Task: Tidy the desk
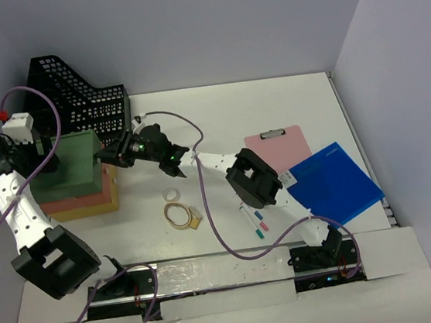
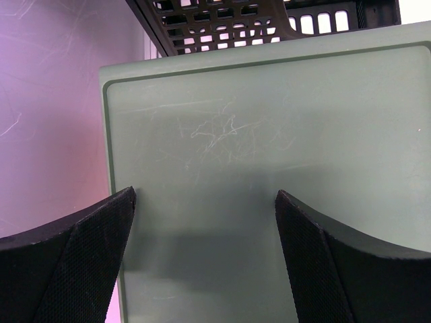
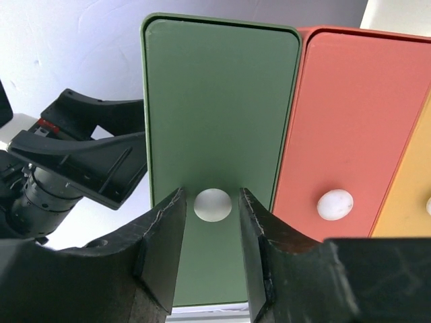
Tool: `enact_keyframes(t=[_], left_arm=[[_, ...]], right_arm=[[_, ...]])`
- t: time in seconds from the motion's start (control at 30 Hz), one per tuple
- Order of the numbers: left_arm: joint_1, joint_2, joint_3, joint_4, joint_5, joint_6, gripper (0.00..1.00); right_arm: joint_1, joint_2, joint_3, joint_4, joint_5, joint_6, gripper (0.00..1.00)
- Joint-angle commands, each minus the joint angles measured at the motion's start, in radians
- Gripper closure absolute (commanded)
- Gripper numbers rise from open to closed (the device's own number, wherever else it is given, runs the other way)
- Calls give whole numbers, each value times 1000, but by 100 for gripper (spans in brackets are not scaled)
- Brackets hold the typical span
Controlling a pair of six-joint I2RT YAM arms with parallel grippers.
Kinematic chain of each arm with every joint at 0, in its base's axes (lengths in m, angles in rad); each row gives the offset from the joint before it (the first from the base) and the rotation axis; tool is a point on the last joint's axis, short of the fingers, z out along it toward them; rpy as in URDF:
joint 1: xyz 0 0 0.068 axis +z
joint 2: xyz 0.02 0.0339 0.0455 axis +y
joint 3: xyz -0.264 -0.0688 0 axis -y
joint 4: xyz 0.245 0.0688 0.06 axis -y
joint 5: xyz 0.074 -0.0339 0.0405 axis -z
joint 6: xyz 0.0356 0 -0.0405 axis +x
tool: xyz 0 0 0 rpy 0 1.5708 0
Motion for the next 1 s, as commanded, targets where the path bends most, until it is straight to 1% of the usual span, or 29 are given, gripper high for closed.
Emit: enact_keyframes(t=[0.0,0.13,0.27,0.4,0.43,0.73,0.97], left_arm=[[-2,33,-33,-139,3,23,9],[-1,33,-33,-137,-2,24,9],[-2,33,-30,-139,-3,24,9],[-2,33,-27,-142,-6,26,9],[-2,33,-27,-141,-8,27,9],[-2,40,-22,-142,-15,29,9],[-2,43,-16,-142,-26,30,9]], right_arm=[[14,15,69,28,0,4,62],[17,17,71,34,-4,11,69],[17,17,63,37,-2,17,72],[19,6,30,61,-4,26,82],[18,-1,19,63,-3,21,83],[-1,-77,-103,109,-4,-3,88],[-18,-125,-169,129,-4,-29,90]])
